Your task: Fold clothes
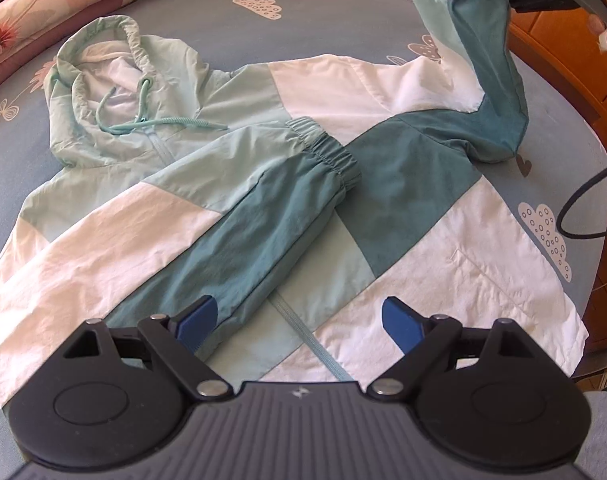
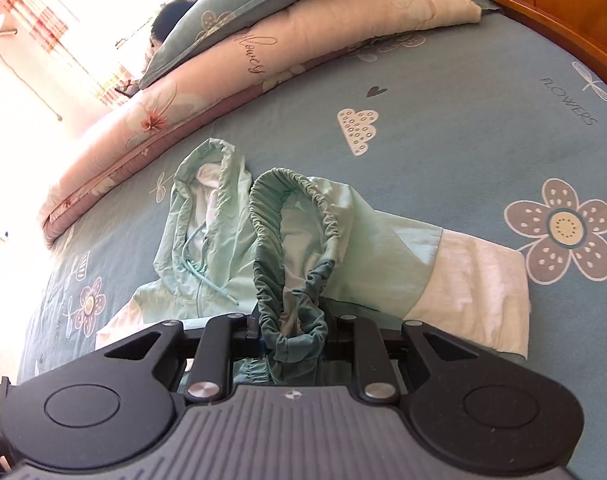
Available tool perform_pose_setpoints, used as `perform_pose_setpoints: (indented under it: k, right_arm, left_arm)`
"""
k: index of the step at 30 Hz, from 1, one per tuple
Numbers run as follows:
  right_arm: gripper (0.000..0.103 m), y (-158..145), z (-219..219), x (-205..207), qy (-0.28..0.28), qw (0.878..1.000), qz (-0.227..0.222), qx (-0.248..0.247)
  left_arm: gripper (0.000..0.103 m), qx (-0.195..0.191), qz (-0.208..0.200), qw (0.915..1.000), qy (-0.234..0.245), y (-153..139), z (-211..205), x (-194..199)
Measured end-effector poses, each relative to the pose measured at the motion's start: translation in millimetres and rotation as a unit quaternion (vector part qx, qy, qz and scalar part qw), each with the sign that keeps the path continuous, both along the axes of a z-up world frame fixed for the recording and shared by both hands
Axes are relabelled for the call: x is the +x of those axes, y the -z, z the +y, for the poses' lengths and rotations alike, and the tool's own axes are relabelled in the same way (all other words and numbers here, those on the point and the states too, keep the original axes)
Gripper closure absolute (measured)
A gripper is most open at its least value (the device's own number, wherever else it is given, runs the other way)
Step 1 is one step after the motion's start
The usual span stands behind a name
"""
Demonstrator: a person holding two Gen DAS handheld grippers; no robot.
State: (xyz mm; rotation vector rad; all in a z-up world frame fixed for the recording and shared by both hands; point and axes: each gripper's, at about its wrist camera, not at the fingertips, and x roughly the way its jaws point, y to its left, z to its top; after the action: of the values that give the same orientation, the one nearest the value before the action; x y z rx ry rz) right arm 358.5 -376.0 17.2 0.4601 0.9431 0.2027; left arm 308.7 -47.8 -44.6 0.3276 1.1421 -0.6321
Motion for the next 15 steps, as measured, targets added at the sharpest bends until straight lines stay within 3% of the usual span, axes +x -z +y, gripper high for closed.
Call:
perform_pose_setpoints:
  k: [8, 15]
  right_arm:
    - [0.079, 8.4, 78.6, 18.5, -0.039, 0.998, -0.003, -0.044]
    - [0.079, 14.0, 159.2, 31.7, -0.112, 0.986, -0.027, -0.119]
  left_arm:
    - [0.014, -0.015, 0.005, 0.9988, -0.046, 4.3, 47.2, -10.7]
    - [0.014, -0.015, 0.012, 0.9974, -0.069, 8.0, 78.5, -18.7]
